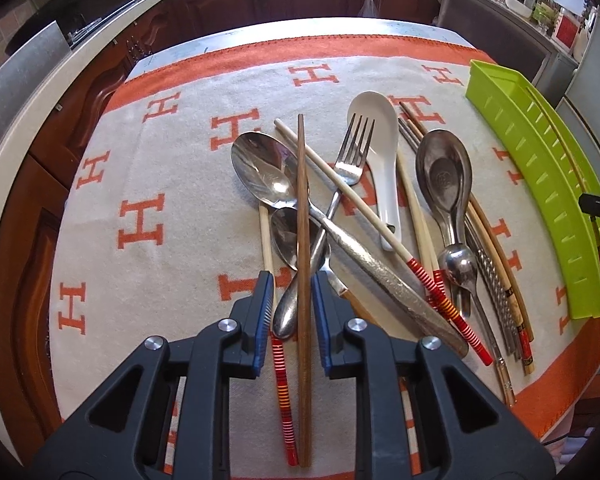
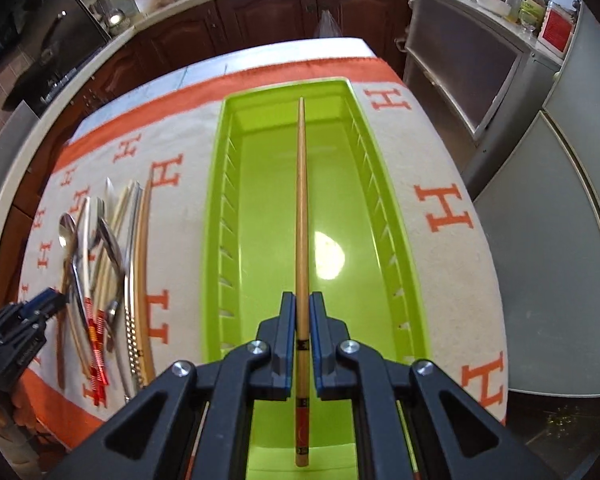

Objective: Organize utensils
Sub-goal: 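Lower the right tool's chopstick into the green tray and open while left tool lifts its chopstick, then lower the wooden chopstick into the green tray and open the left tool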

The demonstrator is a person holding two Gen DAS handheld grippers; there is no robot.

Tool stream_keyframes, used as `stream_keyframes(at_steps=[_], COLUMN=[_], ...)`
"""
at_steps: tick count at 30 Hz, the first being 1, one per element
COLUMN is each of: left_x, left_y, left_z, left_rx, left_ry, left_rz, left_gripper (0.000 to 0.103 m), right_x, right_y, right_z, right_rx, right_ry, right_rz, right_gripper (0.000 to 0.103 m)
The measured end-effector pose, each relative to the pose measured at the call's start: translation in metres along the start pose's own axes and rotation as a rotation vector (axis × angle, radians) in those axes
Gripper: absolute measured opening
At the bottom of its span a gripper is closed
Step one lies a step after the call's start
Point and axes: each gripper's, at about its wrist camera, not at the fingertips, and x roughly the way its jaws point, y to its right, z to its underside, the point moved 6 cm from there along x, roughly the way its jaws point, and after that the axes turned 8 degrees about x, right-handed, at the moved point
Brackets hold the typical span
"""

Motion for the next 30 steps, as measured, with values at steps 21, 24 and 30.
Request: stream_keyframes(at_steps=[21,24,30], left_x=[-0.044,-0.061,-0.091], left_y=[-0.013,-0.007,0.034], left_z=[-0.006,-0.014,-0.051], left_rx=[-0.226,-0.254,-0.267], left_ry=[0.05,0.061,0.079], left_rz=[0.185,0.238,0.343], left_gripper=[0.004,0.004,0.004], right_x=[-0.01,-0.021,-0.049], right_y=[-0.003,-0.007,0.0], right_z=[0.02,0.021,0.02], right_rx=[0.044,0.05,0.089], right_ry=[-0.028,-0.021,0.025], right_rz=[-0.092,-0.128,-0.165], right_gripper=[0.007,0.007,0.007])
